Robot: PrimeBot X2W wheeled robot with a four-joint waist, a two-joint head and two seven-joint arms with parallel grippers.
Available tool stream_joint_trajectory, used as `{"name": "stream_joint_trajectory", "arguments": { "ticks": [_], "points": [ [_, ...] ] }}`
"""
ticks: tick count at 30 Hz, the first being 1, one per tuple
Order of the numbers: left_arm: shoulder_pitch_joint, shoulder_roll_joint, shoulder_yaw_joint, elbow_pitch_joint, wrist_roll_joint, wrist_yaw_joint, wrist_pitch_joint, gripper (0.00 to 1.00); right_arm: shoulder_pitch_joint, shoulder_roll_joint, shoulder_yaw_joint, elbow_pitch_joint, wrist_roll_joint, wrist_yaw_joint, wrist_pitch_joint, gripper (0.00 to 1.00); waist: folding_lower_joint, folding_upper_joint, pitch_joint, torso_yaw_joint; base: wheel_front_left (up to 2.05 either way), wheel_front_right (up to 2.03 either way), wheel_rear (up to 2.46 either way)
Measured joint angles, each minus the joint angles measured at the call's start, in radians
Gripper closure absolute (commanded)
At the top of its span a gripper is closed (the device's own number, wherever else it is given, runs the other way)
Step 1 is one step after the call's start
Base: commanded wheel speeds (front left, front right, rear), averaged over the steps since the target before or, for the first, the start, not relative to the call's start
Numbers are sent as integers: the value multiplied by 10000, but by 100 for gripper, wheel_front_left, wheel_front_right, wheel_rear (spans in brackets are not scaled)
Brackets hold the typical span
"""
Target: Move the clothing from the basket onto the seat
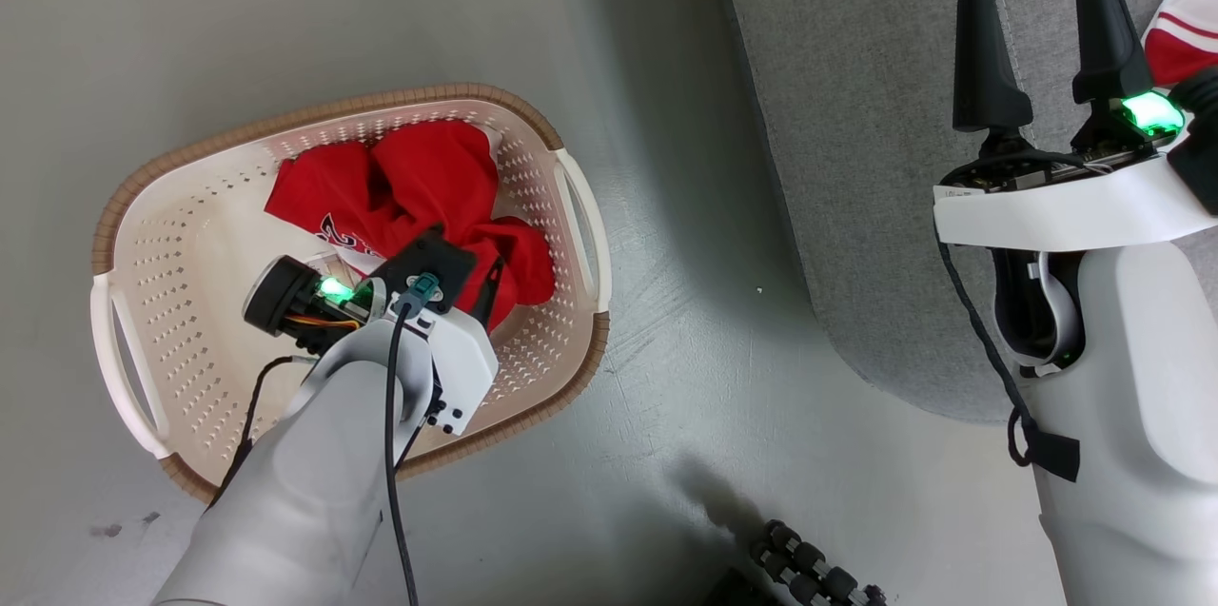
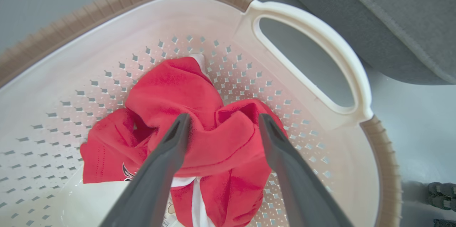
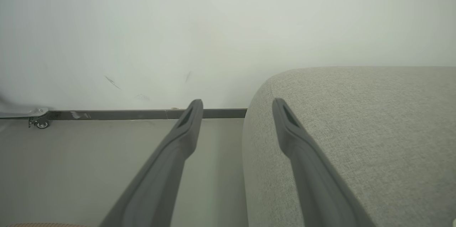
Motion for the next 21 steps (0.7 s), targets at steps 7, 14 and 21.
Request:
{"name": "stream_joint_trajectory", "arguments": {
  "ticks": [7,14,21],
  "points": [
    [-31,-79,31,316,-88,42,6,100,-4,0,61,56,-4,0,-2,0,0,0,24,-66,0,0,0],
    [-244,-146,56,347,-105,63,-40,100,-4,0,4,117,-35,0,-35,0,0,0,20,-40,0,0,0],
    [-291,-134,251,203,-270,163,-238,100,-27,0,-23,213,-33,0,-92,0,0,0,-23,78,0,0,0]
  ]
}}
